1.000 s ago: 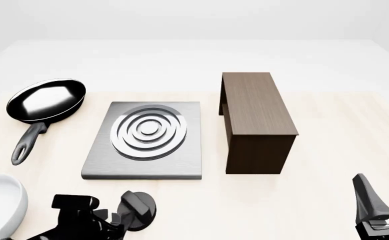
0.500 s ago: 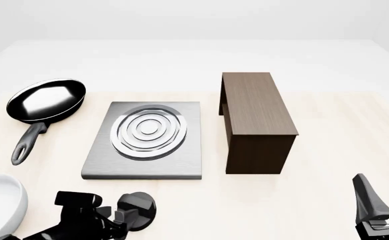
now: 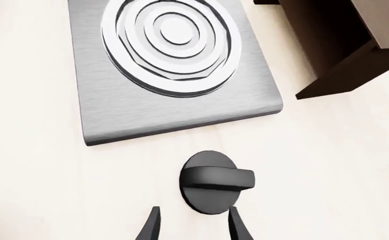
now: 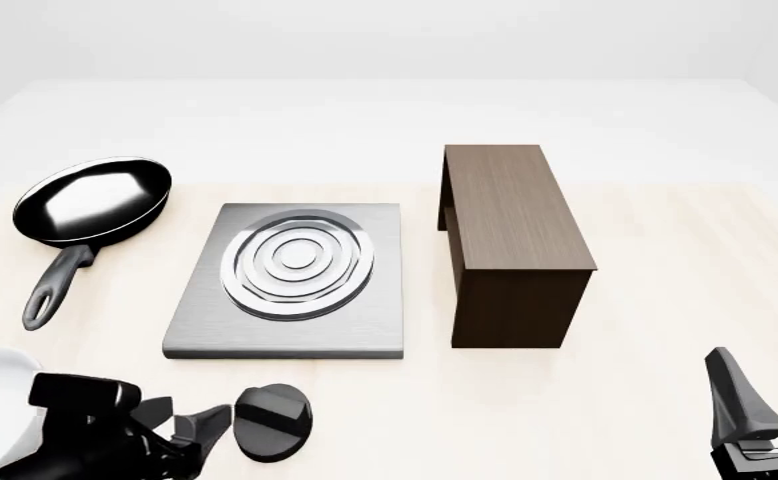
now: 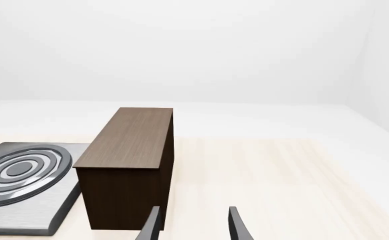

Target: Turn on the stove.

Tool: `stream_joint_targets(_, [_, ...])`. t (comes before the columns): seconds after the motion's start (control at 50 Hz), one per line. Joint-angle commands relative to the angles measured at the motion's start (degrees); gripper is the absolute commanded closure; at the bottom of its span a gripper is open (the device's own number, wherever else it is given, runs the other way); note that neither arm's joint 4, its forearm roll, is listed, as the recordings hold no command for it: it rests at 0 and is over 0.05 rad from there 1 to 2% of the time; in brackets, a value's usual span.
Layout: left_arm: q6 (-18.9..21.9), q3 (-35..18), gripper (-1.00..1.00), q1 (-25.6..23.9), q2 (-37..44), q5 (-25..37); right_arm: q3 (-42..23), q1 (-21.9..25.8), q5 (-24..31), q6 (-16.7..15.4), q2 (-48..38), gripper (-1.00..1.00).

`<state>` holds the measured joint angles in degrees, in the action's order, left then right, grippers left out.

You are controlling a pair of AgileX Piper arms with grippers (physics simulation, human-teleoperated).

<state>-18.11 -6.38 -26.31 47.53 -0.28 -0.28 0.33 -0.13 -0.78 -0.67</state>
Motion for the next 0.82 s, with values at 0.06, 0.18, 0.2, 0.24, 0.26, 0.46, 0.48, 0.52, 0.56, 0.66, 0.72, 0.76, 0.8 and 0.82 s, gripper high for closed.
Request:
stream_joint_targets(0.06, [5.66,-10.41,-1.00,8.79,-20.92,25.27,0.03,-0.24,0.01,0.73,0.13,-1.00])
stream_joint_targets(0.18, [6.97,-14.49,-1.00,12.83,-23.26,28.45,0.03,-0.24,0.01,0.74,0.13,-1.00])
stream_joint_targets(0.2, [7.36,-15.69,-1.00,13.81,-23.29,28.92,0.03,-0.24,0.01,0.74,0.13,-1.00])
stream_joint_targets(0.24, [7.50,-16.43,-1.00,14.15,-23.25,29.29,0.03,-0.24,0.01,0.75,0.13,-1.00])
stream_joint_targets(0.26, [7.50,-16.44,-1.00,14.15,-23.25,29.30,0.03,-0.24,0.01,0.75,0.13,-1.00])
stream_joint_targets(0.46, [10.26,-22.01,-1.00,19.89,-21.99,29.48,0.03,-0.24,0.02,0.73,0.14,-1.00])
stream_joint_targets(0.48, [10.10,-22.60,-1.00,20.30,-21.99,29.69,0.03,-0.23,0.01,0.72,0.14,-1.00])
stream_joint_targets(0.52, [10.27,-23.65,-1.00,21.39,-22.14,30.10,0.03,-0.23,0.01,0.74,0.14,-1.00])
stream_joint_targets(0.56, [10.88,-24.83,-1.00,22.08,-22.57,30.85,0.03,-0.23,0.01,0.73,0.14,-1.00])
stream_joint_targets(0.66, [12.31,-29.76,-1.00,24.08,-24.30,34.33,0.03,-0.23,0.01,0.72,0.13,-1.00])
stream_joint_targets(0.72, [12.93,-32.51,-1.00,24.82,-24.64,35.84,0.03,-0.23,0.01,0.73,0.13,-1.00])
stream_joint_targets(0.76, [12.78,-33.80,-1.00,24.85,-24.64,36.71,0.03,-0.26,0.02,0.74,0.13,-1.00])
stream_joint_targets(0.8, [13.34,-35.57,-1.00,25.73,-25.10,37.74,0.03,-0.23,0.01,0.73,0.12,-1.00])
stream_joint_targets(0.82, [13.58,-36.27,-1.00,26.17,-24.58,37.76,0.03,-0.24,0.01,0.73,0.13,-1.00])
